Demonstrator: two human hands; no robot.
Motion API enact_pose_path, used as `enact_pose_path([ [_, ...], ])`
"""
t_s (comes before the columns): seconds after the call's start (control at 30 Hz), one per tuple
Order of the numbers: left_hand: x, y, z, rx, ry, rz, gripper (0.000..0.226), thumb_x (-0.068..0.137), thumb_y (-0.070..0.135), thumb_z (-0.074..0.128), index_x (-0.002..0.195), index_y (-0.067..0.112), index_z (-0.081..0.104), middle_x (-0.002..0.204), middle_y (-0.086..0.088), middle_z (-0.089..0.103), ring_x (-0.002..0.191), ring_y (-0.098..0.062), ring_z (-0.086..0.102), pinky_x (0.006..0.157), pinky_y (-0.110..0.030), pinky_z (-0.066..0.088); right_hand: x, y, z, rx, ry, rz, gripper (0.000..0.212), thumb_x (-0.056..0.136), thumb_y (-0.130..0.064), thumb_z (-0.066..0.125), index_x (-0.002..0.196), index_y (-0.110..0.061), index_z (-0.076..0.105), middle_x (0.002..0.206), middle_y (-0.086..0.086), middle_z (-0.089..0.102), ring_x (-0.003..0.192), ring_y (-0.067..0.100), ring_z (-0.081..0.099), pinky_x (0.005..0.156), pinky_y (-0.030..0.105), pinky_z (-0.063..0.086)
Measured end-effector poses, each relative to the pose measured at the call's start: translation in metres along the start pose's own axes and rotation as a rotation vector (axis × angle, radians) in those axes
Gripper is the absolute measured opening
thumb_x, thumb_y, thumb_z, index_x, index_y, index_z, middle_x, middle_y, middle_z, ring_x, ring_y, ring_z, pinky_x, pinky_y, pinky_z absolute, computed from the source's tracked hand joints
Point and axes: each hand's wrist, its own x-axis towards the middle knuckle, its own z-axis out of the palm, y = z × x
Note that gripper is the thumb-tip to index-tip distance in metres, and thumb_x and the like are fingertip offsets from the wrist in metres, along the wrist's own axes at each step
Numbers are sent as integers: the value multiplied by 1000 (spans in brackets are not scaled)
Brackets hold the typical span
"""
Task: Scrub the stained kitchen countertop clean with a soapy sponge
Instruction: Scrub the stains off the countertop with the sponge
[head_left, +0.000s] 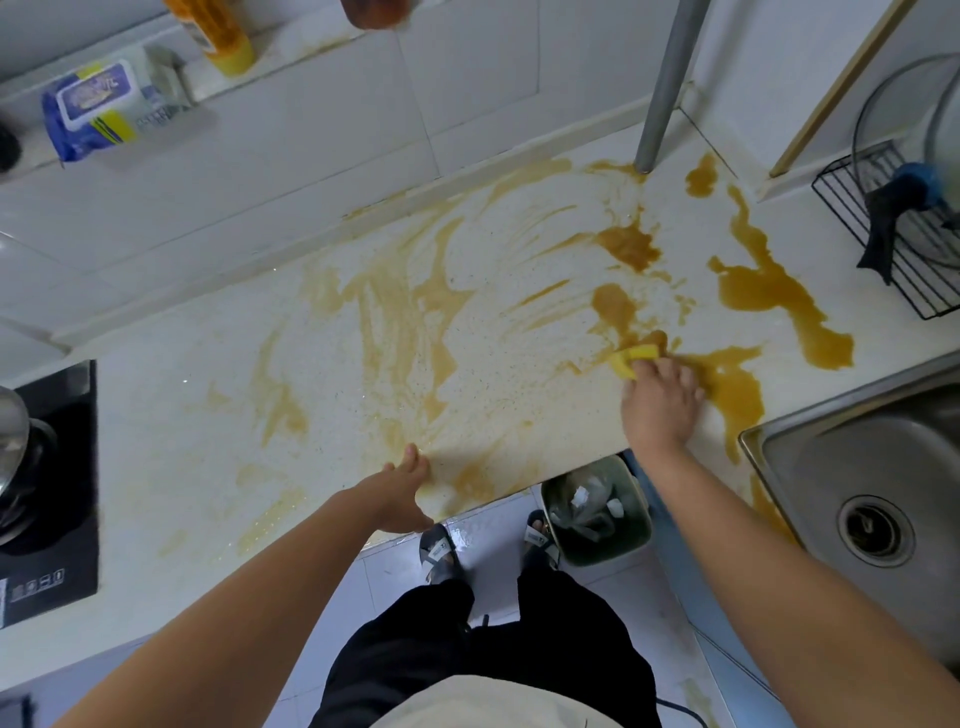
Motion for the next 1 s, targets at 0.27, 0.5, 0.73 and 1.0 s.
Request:
enact_pose_path([
  [0.27, 0, -1, 2, -33, 15, 3, 106, 97, 43, 67, 164, 19, -11, 167, -1, -29, 158, -34, -3, 127, -49, 21, -12, -35, 7, 68, -2, 147, 38, 90, -20, 62, 128, -22, 58, 138, 13, 48, 118, 37, 46, 95, 47, 41],
  [0.5, -1, -1, 0, -24, -2, 3, 105, 97, 44, 66, 164, 19, -10, 167, 0, -29, 158, -33, -5, 127, -49, 20, 10, -29, 11, -77, -143, -423, 60, 90, -6, 52, 139, -40, 51, 142, -3, 47, 122, 28, 43, 91, 40, 44],
  [0.73, 2, -2, 10, -68, -1, -4, 107, 96, 43, 67, 164, 21, -13, 165, 2, -32, 158, -34, -10, 126, -49, 22, 19, 14, 3, 71, 117, 311, 39, 90, -20, 59, 129, -16, 58, 128, 19, 51, 110, 41, 48, 85, 47, 46],
  [1.0, 4, -3, 7, -54, 0, -5, 104, 98, 43, 65, 164, 21, -12, 165, 4, -31, 158, -32, -7, 126, -49, 22, 14, 31, 7, 61, -56, -426, 55, 84, 0, 61, 128, -32, 63, 127, -4, 59, 110, 25, 51, 85, 39, 49],
])
